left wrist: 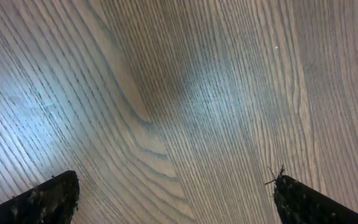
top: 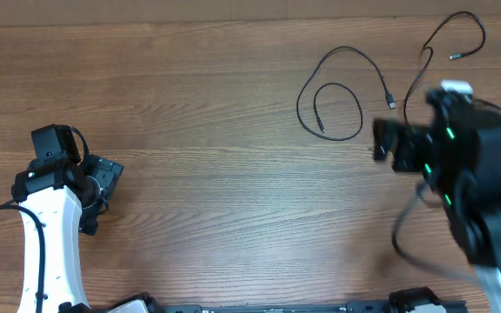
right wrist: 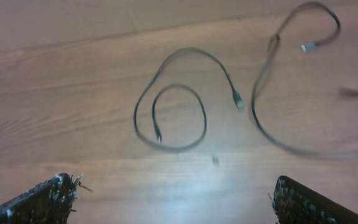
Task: Untangle cables
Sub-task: 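Release the cable at top-right and withdraw the right gripper down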
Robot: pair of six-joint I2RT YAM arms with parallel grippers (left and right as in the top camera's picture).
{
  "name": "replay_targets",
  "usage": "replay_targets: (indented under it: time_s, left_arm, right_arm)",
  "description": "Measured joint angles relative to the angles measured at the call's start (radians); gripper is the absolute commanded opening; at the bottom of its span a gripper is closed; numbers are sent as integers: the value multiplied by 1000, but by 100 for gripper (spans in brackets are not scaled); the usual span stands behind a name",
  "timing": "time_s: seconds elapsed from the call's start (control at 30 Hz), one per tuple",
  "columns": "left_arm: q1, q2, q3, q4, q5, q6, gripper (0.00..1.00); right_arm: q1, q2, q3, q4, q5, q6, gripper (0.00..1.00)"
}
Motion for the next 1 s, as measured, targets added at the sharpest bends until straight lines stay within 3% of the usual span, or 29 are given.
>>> replay_targets:
  time_s: [0.27, 0.57, 1.0]
  left_arm:
    - [0, 0, 0, 0, 0, 0, 100]
    - [0, 0, 0, 0, 0, 0, 100]
    - [0, 0, 0, 0, 0, 0, 100]
  right_arm:
    - [0, -284, 0, -234, 0, 103, 100]
    - [0, -433, -19, -455, -1, 183, 100]
    - [0, -684, -30, -509, 0, 223, 100]
